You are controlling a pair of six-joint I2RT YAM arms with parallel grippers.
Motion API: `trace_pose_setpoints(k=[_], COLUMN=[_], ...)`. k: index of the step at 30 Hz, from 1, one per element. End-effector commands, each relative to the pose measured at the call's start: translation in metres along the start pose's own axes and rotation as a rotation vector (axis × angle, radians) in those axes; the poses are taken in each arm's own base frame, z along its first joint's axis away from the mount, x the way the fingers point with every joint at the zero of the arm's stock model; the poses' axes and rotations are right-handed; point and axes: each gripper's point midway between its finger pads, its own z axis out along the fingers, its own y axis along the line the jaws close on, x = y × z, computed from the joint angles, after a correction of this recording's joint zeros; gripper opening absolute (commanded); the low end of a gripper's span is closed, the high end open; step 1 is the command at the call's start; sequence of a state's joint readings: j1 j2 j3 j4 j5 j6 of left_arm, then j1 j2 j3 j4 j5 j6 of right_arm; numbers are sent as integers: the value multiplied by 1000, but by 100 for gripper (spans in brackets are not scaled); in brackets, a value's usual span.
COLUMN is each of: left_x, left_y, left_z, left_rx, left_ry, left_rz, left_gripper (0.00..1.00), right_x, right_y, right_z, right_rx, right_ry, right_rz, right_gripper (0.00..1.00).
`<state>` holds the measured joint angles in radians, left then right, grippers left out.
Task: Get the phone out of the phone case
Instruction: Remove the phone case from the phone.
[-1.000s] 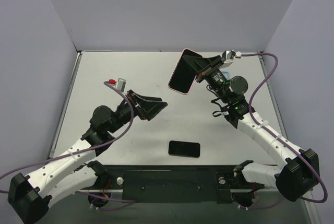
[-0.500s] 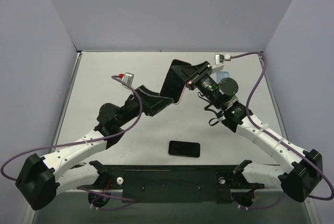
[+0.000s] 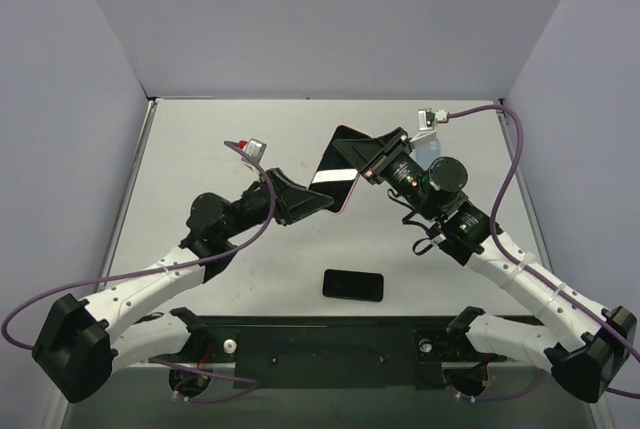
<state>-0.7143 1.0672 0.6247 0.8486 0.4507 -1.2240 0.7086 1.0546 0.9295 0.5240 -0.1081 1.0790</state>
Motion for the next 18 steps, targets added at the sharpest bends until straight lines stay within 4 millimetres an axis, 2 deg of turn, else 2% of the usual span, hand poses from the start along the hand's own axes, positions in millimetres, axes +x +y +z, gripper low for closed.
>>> trace_pose_setpoints(k=[1, 5, 6, 7, 8, 9, 10, 13, 14, 15, 16, 17, 18], left_x=[-46, -50, -47, -45, -43, -42, -42, -49, -52, -55, -58, -62, -64], left_y=[-8, -9, -11, -15, -11, -13, -12, -14, -13, -14, -16, -15, -16], left_z=[-7, -12, -11, -11, -10, -10, -10, -11, -12, -13, -14, -16, -18], left_rx=[17, 38, 52, 65, 59, 67, 67, 63, 57, 54, 53, 43, 44], left_ry=[-86, -32, 10, 52, 69, 93, 98, 75, 60, 35, 16, -27, -51], left_rz=[97, 94, 103, 111, 105, 107, 105, 99, 97, 88, 83, 72, 53], left_gripper=[20, 18, 18, 18, 17, 16, 16, 16, 20, 25, 39, 46, 59], right_x=[9, 19, 14, 19, 15, 21, 19, 28, 26, 23, 8, 7, -1], right_y=[9, 8, 7, 9, 9, 11, 10, 19, 24, 20, 22, 16, 19], right_z=[-27, -41, -42, -45, -45, -47, -46, -49, -48, -47, -44, -42, -40], right_rx=[18, 20, 22, 3, 0, -21, -22, -84, -99, -84, -67, -50, -78], right_ry=[125, 244, 248, 292, 293, 335, 339, 416, 402, 378, 288, 260, 201], right_rz=[-143, -172, -166, -156, -144, -135, -124, -100, -84, -73, -49, 12, 30], right_gripper=[0, 0, 0, 0, 0, 0, 0, 0, 0, 0, 0, 0, 0])
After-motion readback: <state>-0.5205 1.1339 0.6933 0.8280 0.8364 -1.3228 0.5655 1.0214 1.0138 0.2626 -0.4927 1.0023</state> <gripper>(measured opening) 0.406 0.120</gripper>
